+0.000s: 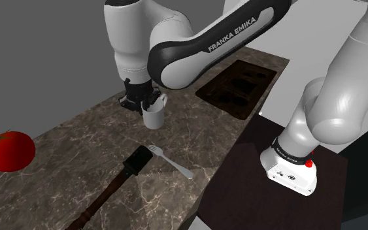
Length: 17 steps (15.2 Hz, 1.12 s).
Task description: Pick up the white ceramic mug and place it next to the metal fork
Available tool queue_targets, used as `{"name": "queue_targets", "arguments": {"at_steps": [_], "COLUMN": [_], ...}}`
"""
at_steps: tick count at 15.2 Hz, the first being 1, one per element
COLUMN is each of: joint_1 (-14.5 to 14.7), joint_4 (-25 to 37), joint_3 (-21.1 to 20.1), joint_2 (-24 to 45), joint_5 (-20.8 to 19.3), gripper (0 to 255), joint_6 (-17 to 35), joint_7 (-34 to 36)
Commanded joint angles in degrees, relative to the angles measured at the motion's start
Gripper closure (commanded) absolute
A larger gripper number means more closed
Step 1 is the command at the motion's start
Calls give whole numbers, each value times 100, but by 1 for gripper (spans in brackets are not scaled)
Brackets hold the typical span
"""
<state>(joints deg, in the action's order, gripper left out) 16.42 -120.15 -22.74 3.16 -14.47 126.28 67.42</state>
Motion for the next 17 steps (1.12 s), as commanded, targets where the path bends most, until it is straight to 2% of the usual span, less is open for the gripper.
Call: {"name": "queue_targets", "arguments": {"at_steps": [1, 5, 13, 14, 17], "joint_1": [0, 8, 9, 9, 9], "joint_4": [-87, -220, -227, -227, -227], "joint_3": [6, 21, 23, 23, 23], "joint_2": [58, 223, 234, 234, 234], "joint_5": [-55, -196, -205, -205, -205], "gripper": [255, 255, 255, 0, 0], "joint_6": [137, 404, 421, 421, 421], "joint_7": [53, 186, 194, 194, 195]}}
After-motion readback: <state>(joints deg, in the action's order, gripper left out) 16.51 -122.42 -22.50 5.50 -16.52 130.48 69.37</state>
